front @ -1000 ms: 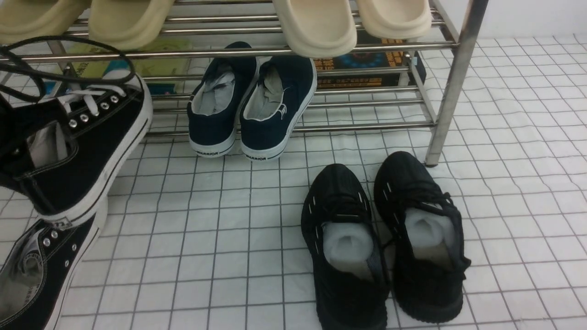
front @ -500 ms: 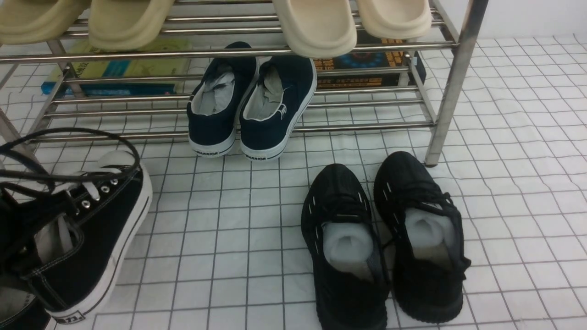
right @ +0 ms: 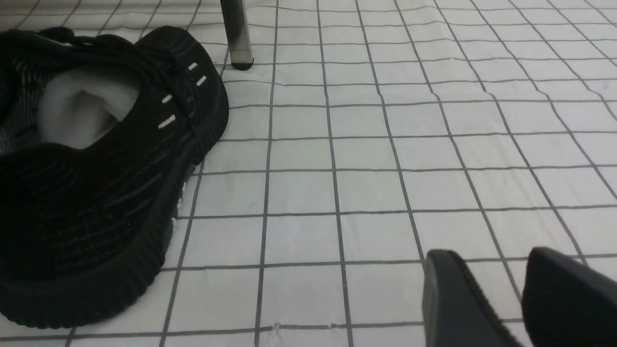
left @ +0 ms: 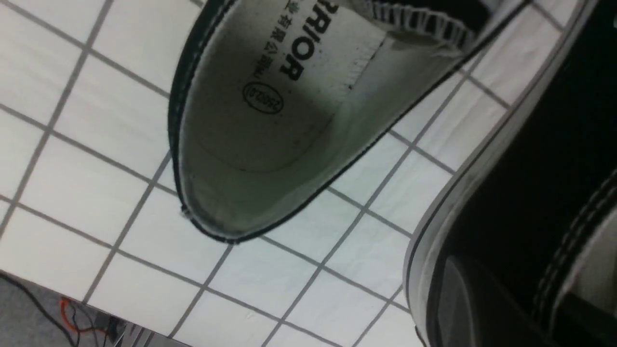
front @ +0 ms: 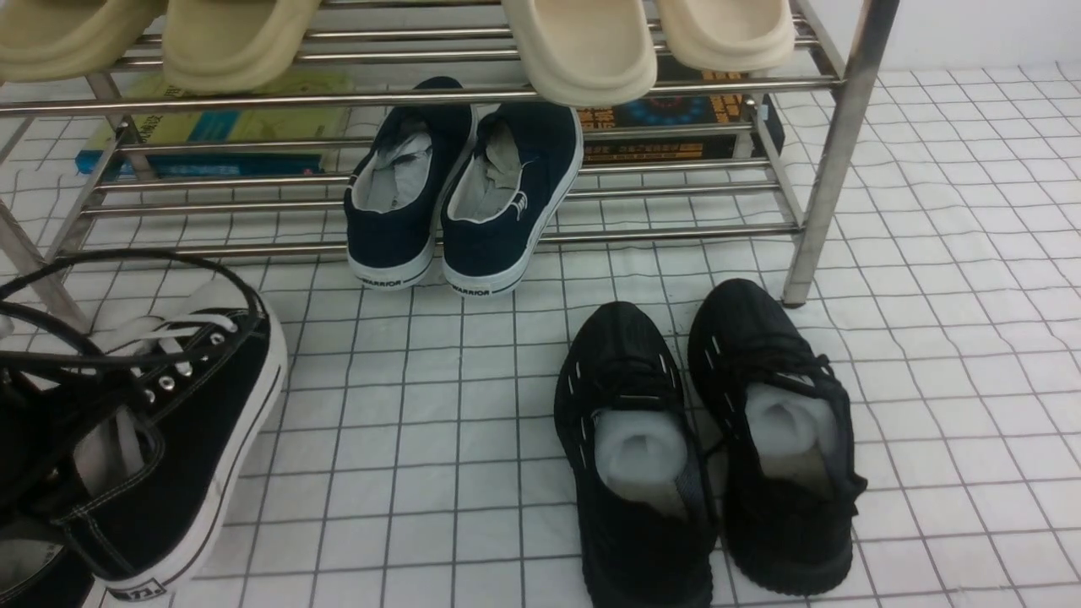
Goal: Take the shoes off the shelf with your hand from the white checkered tablecloth.
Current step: 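Set the held shoe down on the floor in front of the rack with the left gripper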
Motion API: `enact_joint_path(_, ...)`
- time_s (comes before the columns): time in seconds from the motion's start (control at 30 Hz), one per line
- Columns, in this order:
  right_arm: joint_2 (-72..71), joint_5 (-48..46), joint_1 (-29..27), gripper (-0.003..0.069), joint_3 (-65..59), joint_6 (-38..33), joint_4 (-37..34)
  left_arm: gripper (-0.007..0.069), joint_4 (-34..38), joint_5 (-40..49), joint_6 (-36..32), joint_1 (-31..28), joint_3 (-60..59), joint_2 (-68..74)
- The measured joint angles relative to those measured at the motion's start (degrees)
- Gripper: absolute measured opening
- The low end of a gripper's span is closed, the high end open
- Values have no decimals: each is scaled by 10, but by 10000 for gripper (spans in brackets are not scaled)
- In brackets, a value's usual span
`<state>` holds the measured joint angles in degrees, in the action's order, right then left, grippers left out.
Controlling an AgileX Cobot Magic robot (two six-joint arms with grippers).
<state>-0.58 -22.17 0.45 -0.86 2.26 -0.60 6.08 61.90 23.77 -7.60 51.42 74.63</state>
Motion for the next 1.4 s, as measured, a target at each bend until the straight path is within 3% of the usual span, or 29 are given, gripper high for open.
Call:
enact_joint_path(0.37, 0, 0, 0, 239, 0, 0, 0, 22, 2, 15, 10, 0, 0, -29)
enact_joint_path(0.7, 0, 0, 0, 239, 0, 0, 0, 22, 6, -44, 1, 0, -56, -29)
enact_joint_path(1.03, 0, 0, 0, 239, 0, 0, 0, 22, 37, -64, -20, 0, -59, -29)
enact_joint_path(1.4, 0, 0, 0, 239, 0, 0, 0, 22, 22, -70, -25, 0, -60, -29)
